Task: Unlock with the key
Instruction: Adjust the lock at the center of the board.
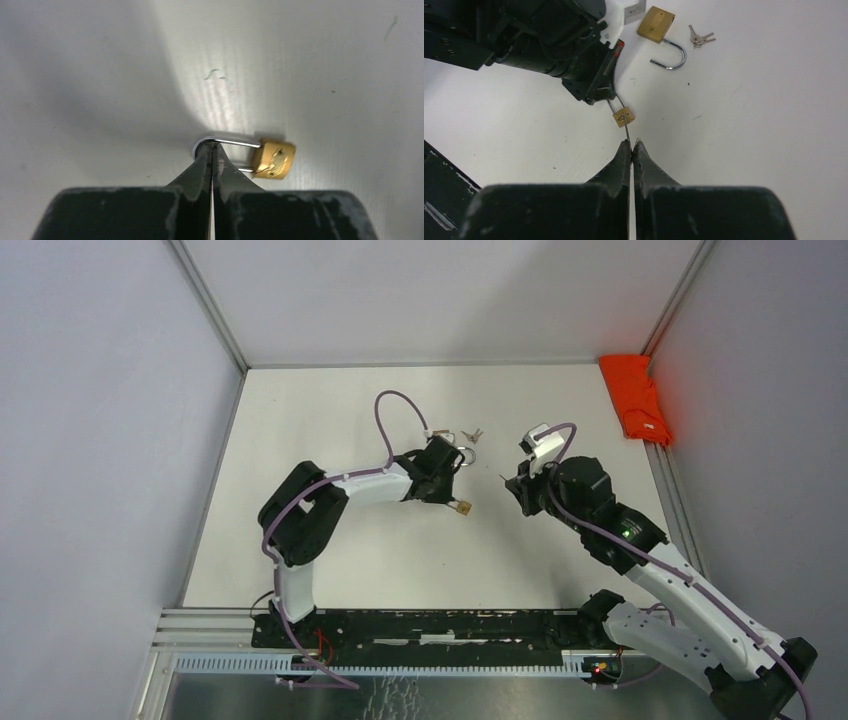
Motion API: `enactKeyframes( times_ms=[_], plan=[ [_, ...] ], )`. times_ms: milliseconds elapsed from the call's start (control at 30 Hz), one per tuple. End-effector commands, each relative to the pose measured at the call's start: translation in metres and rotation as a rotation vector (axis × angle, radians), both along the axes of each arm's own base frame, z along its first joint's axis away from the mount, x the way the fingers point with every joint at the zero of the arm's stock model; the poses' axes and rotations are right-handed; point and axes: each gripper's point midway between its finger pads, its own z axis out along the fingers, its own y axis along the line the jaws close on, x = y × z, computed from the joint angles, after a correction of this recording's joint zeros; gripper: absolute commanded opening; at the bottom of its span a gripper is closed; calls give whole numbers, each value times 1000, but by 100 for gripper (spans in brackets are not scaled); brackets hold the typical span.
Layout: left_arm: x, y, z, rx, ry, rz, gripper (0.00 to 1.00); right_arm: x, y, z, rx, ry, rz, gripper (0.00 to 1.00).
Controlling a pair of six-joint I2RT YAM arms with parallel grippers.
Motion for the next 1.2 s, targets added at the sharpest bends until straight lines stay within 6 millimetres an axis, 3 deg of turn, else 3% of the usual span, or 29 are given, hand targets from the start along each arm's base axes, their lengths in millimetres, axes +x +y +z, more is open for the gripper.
enactKeyframes(
  times_ms=[0, 233, 367, 500, 600, 700, 767, 1000, 1167],
  plan=[
    [-12, 36, -10, 65, 27, 92, 2, 9, -2, 23, 0, -59, -21, 0],
    [-33, 46, -9, 34, 57, 93, 2, 11, 0, 25, 2, -58, -18, 0],
    [-28, 47, 0, 23, 7, 79, 2, 10, 1, 22, 6, -54, -14, 0],
    [-11, 40, 34, -12, -111, 46, 9, 8, 2, 19, 14, -46, -10, 0],
    [1, 36, 71, -46, -225, 8, 20, 7, 2, 19, 26, -48, -10, 0],
    [0, 29, 102, -87, -307, -86, 32, 6, 1, 21, 31, -54, -12, 0],
    [-4, 28, 111, -90, -332, -144, 38, 6, 1, 22, 33, -56, -11, 0],
    [-35, 3, 104, -83, -268, -539, 45, 5, -3, 35, 51, -76, -27, 0],
    [-31, 3, 96, 19, -237, -671, 45, 1, -14, 43, 68, -101, -67, 0]
  ],
)
